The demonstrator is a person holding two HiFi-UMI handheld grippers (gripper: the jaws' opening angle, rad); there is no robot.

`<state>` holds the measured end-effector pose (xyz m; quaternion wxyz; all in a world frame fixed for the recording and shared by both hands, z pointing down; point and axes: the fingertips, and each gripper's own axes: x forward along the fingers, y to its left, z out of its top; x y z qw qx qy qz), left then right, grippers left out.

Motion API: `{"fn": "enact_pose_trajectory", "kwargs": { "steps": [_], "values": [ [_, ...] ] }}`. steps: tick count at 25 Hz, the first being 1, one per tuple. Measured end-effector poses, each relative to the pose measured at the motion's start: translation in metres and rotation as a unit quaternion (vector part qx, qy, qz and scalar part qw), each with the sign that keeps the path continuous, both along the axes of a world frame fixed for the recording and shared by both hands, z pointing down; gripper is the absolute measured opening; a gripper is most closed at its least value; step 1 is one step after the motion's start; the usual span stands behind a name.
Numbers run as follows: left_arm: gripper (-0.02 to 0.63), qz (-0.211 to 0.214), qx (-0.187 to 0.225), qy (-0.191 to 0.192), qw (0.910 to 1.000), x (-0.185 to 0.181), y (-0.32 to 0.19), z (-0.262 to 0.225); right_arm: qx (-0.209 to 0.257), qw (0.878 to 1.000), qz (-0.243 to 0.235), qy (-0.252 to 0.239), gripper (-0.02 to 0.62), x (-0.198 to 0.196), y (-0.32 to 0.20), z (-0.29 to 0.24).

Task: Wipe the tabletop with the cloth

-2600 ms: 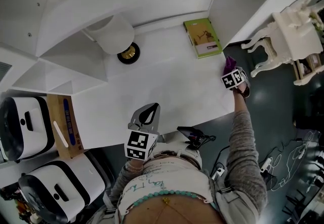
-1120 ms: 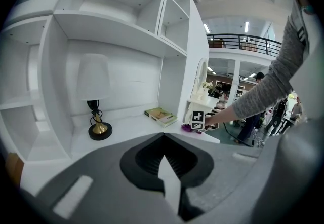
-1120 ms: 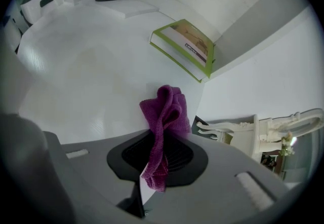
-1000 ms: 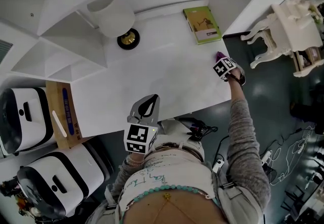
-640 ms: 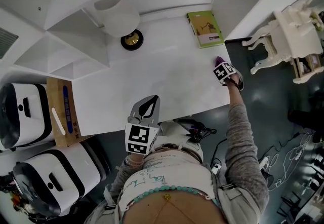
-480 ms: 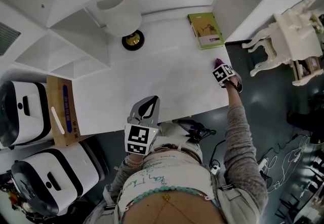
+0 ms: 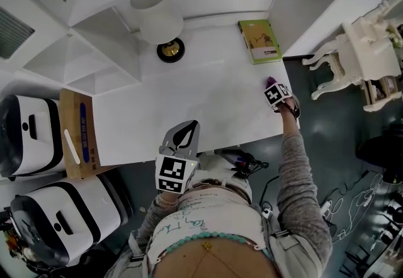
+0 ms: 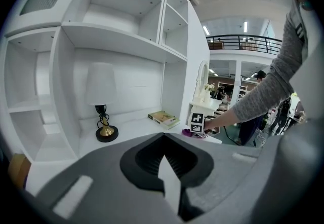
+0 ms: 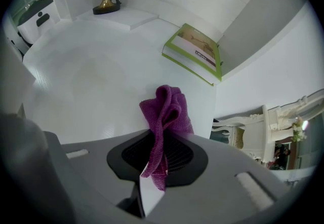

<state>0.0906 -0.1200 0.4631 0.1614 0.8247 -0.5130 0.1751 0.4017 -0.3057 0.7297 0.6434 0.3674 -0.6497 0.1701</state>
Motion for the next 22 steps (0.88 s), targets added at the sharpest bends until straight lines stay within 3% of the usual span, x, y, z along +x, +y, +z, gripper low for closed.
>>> {"fn": "enact_pose_trajectory", "kwargs": {
  "steps": [11,22],
  "values": [
    [0.002,-0.027,0.019,0.025,0.9991,-0.017,0.003,-0.008,0.003,1.000,0.006,-0.005,0.081,-0.011,0.005,0.000],
    [0.002,-0.023,0.019,0.027,0.9992,-0.028,0.006,-0.009,-0.003,1.000,0.011,-0.013,0.081,-0.026,0.011,-0.001]
  ]
}}
